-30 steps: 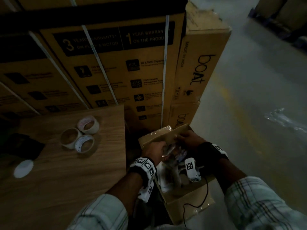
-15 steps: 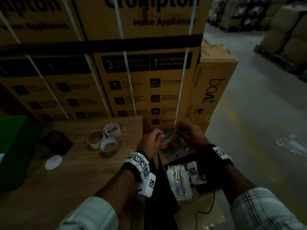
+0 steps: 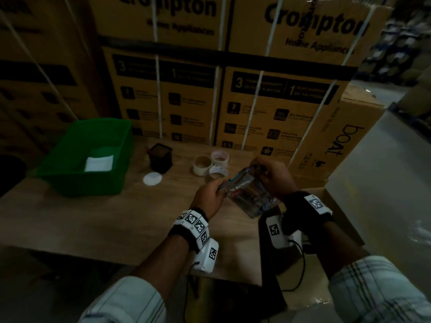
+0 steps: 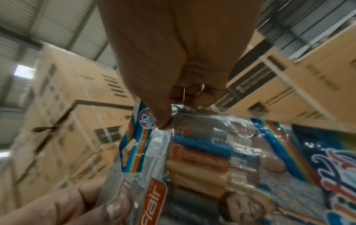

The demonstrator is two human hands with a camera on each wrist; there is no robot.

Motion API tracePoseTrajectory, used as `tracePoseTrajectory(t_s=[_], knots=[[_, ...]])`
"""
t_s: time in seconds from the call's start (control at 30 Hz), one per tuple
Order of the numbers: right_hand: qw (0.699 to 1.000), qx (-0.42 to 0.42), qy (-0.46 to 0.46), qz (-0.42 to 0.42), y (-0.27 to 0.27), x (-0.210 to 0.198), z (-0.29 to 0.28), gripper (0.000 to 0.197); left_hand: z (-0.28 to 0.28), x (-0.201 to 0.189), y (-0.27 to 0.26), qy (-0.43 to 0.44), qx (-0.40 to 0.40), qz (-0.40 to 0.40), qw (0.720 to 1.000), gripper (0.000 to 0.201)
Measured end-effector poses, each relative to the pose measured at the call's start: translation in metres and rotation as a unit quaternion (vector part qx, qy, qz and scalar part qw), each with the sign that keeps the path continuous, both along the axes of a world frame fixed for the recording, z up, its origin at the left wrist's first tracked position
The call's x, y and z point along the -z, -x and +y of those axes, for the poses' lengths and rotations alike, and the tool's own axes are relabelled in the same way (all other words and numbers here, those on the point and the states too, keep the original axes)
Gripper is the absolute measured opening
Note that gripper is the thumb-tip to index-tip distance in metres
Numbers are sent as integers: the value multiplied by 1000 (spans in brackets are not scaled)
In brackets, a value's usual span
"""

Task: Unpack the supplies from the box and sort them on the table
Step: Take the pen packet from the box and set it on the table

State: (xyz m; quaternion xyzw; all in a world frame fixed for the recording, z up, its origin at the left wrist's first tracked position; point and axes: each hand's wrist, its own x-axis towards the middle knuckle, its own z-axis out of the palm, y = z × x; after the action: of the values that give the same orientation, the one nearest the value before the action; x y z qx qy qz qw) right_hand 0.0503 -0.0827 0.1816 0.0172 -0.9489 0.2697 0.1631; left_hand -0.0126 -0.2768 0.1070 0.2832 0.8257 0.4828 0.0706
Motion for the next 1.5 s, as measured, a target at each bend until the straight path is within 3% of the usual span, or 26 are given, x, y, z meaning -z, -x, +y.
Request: tracePoseTrajectory(t_s=[0.17,0.33,0.43,0.6,0.7,0.83,0.9,1.23,1.37,1.5], knots=[[1000,-26,10,-5,3,7,-62,6,-73,4,-6,-28,-46,-3,999,24],[997,-48,40,-50,24,19,-110,18,-137,-1,8,-46,-121,-2,992,10],[989,-78,71,-99,46,31,-133,30,-168,-8,20,-24,-150,38,988,7],[965,-126,142,-182,93,57,-175,26,-216,-10,53,26,-199,37,979,8],[956,-151,163,-193,117,75,-205,11,-240,-8,73,69,-221,17,973,10],[947,-184,176,-196,149,91,-237,20,-270,-4,97,120,-246,-9,962,11],[944,-192,167,-211,160,95,-250,13,-284,2,104,129,-256,-27,958,11],[941,-136,177,-255,190,110,-301,18,-323,15,146,178,-254,-54,949,18],[942,-89,188,-264,196,117,-323,19,-345,26,159,186,-223,-64,955,18],[957,-28,139,-254,196,119,-349,16,-366,40,176,191,-175,-73,963,8]])
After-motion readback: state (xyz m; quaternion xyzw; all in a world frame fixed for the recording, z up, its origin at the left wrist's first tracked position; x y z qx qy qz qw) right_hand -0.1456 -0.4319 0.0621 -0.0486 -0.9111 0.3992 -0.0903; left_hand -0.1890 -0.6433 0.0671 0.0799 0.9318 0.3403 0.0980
